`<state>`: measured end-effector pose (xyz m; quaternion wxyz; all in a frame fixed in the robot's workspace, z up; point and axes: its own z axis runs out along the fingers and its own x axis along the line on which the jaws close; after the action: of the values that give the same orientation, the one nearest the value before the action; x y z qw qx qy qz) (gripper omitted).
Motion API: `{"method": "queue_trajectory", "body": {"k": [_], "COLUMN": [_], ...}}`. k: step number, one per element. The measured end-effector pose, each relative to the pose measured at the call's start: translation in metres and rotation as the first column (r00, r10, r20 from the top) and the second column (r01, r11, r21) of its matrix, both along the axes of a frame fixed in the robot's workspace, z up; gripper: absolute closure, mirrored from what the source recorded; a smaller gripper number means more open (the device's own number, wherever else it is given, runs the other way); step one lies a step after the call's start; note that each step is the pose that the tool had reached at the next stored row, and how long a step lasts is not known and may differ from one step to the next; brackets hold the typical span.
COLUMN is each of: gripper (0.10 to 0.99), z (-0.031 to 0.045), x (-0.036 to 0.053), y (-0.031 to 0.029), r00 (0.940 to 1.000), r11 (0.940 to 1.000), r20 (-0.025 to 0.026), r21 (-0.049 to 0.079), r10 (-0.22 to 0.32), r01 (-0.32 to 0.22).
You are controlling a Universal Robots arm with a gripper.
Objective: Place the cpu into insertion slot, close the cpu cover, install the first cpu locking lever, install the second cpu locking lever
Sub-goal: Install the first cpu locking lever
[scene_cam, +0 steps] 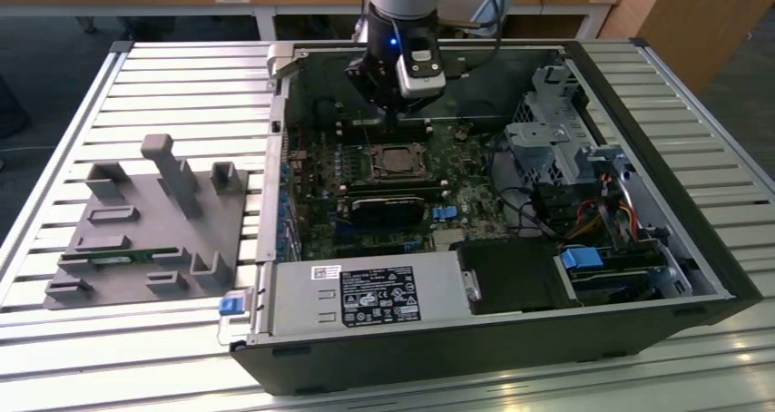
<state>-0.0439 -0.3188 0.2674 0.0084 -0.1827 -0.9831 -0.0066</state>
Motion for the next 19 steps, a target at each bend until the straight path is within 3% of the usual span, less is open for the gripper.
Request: {"method": "queue_trajectory", "body": {"k": [3, 9, 13, 17, 19], "gripper": [0.980, 0.980, 0.980, 0.980, 0.980], "z": [-0.0008, -0.0034, -0.0045, -0.0053, -0.0060], "x": [0.0000, 0.0000, -0.0001, -0.0001, -0.0002], "y": [0.0000, 0.0000, 0.0000, 0.0000, 0.0000], "r00": [0.9988, 0.9957, 0.9900, 0.9850, 0.9815], "r11": [0.9988, 0.9958, 0.9901, 0.9835, 0.9791], "r20": [0.0012, 0.0180, 0.0231, 0.0300, 0.0324], "r21": [0.000, 0.004, 0.014, 0.058, 0.070], "r10": [0.048, 0.091, 0.139, 0.170, 0.189], "r01": [-0.048, -0.091, -0.140, -0.171, -0.191]}}
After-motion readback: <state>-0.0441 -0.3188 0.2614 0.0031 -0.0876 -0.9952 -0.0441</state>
